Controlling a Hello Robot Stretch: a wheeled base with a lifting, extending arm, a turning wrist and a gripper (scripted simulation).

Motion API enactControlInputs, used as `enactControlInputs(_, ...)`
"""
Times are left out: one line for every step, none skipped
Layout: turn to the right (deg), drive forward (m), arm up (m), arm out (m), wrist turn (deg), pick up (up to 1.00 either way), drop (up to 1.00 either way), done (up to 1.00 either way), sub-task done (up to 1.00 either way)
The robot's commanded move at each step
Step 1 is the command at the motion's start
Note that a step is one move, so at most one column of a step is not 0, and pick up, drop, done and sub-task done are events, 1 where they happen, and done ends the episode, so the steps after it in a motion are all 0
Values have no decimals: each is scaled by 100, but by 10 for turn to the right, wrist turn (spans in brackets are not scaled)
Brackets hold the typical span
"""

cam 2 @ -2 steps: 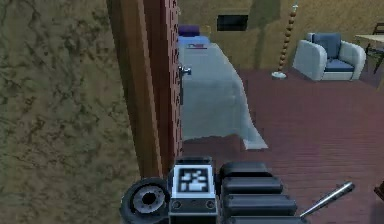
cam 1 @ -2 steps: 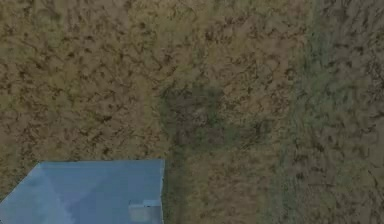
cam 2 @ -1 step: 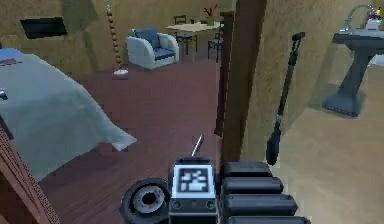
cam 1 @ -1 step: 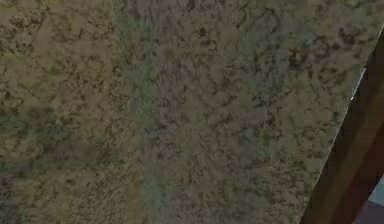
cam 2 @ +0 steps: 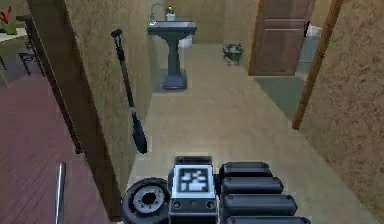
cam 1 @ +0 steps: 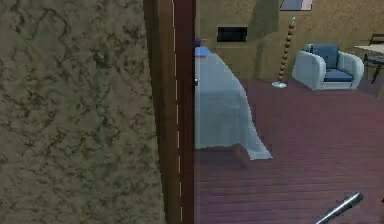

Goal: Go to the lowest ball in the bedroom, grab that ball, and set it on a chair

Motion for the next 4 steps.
enactControlInputs(420,0,0,0,0,0,0,0,0)
enactControlInputs(0,10,0,0,0,0,0,0,0)
enactControlInputs(0,50,0,0,0,0,0,0,0)
enactControlInputs(-450,0,0,0,0,0,0,0,0)
